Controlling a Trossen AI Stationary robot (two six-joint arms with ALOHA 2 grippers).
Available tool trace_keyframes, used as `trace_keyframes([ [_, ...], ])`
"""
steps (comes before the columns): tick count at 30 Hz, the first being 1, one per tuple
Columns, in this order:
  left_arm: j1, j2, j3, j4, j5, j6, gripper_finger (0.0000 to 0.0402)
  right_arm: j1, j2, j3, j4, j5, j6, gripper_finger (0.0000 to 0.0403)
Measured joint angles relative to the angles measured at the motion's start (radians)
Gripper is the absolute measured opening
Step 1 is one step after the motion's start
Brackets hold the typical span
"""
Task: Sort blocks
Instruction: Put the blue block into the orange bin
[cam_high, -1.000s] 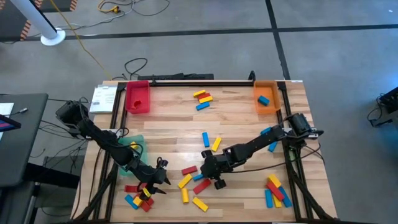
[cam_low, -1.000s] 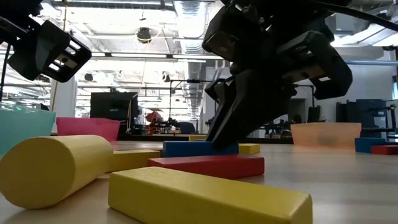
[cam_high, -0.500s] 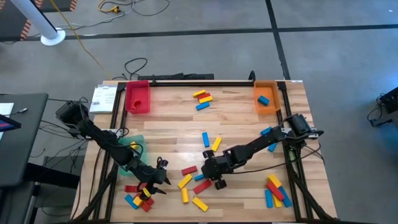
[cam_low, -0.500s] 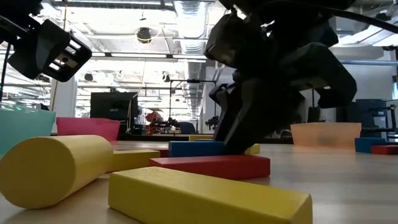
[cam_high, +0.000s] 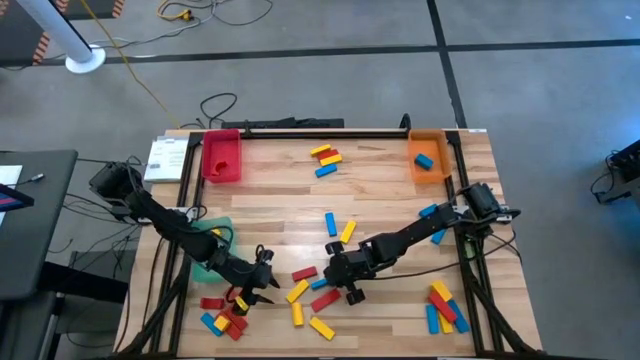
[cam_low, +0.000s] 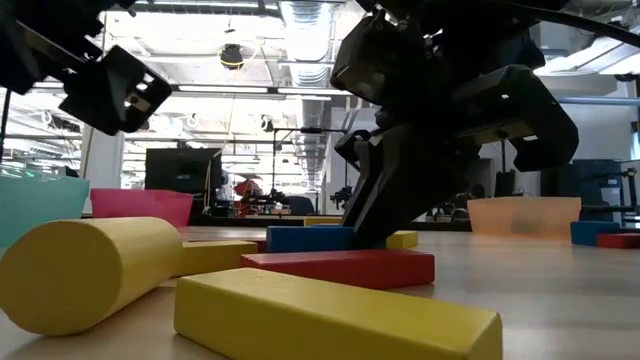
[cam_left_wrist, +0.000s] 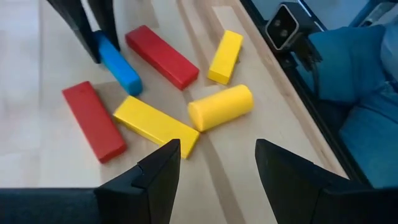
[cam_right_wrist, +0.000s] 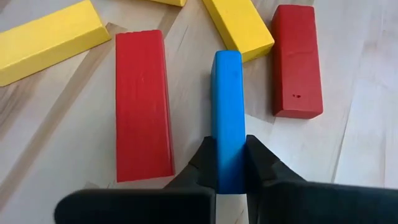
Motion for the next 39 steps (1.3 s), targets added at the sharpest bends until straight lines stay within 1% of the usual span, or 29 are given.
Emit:
trace_keyframes([
  [5,0.032,0.000,0.000,0.013,-0.021,0.027,0.0204,0.000,0.000,0.000,0.006,0.011,0.000,0.0036],
  [9,0.059,0.000,0.000,0.067,-0.057,0.068,0.0204,0.000,0.000,0.002,0.037,0.020,-0.008,0.0036],
  [13,0.089,0.000,0.000,0.099,-0.080,0.093,0.0204,-0.001,0.000,0.043,0.015,0.029,-0.039,0.0036],
  [21,0.135,0.000,0.000,0.113,-0.085,0.097,0.0204,0.014,0.000,0.177,-0.120,0.149,-0.108,0.0036],
  [30,0.138,0.000,0.000,0.154,-0.118,0.129,0.0204,0.012,-0.001,0.281,-0.221,0.256,-0.123,0.0036],
  [31,0.138,0.000,0.001,0.159,-0.127,0.135,0.0204,0.012,-0.001,0.292,-0.229,0.261,-0.123,0.0036],
  [34,0.138,0.000,0.001,0.151,-0.201,0.143,0.0204,0.012,-0.001,0.320,-0.231,0.264,-0.123,0.0036],
  [36,0.138,0.000,0.001,0.150,-0.223,0.152,0.0204,0.012,0.000,0.339,-0.252,0.273,-0.128,0.0036],
  [39,0.138,0.000,0.002,0.151,-0.228,0.163,0.0204,0.013,0.000,0.364,-0.287,0.297,-0.131,0.0036],
])
